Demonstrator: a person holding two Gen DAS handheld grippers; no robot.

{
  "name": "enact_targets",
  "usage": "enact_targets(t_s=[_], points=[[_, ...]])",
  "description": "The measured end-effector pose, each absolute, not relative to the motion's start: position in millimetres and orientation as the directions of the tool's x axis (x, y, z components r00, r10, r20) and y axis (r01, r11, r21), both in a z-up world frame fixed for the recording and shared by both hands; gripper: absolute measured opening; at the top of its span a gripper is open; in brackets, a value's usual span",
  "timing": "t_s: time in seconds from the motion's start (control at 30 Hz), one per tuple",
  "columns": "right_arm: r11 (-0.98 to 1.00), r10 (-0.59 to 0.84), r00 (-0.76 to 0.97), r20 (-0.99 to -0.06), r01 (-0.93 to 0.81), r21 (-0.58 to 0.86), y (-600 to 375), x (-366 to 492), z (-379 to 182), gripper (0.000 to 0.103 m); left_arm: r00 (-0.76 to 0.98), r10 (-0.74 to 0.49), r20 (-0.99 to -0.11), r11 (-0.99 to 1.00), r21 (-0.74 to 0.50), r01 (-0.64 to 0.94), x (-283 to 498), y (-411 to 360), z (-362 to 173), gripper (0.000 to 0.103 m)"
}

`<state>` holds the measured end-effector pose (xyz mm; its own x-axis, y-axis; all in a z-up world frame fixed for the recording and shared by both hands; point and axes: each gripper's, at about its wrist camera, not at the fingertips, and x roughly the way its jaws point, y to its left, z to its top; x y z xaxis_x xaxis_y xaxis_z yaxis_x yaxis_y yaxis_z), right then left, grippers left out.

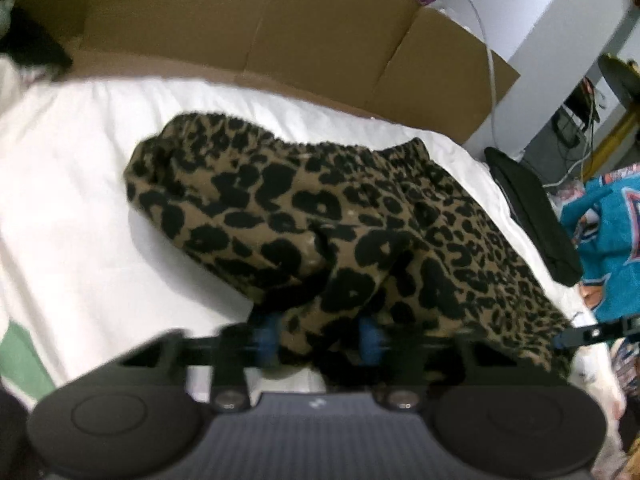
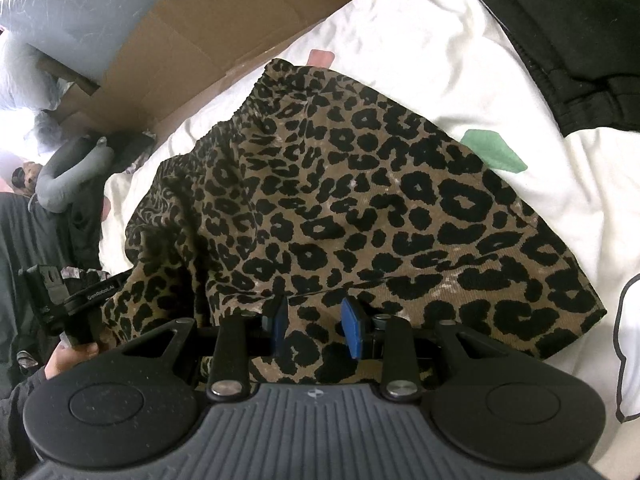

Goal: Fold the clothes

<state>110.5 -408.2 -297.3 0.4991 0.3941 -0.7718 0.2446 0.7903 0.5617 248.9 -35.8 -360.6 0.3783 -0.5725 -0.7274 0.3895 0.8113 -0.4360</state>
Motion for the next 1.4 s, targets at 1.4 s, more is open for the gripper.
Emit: enact_targets(t_s=[1.4], points=[[0.818,0.449,0.459,-0.767,0.134,0.559,-351,103,-282,0.032,0.419,-0.431,-0.799,0.896,-0.433,0.095,191,97,-303,0.032]])
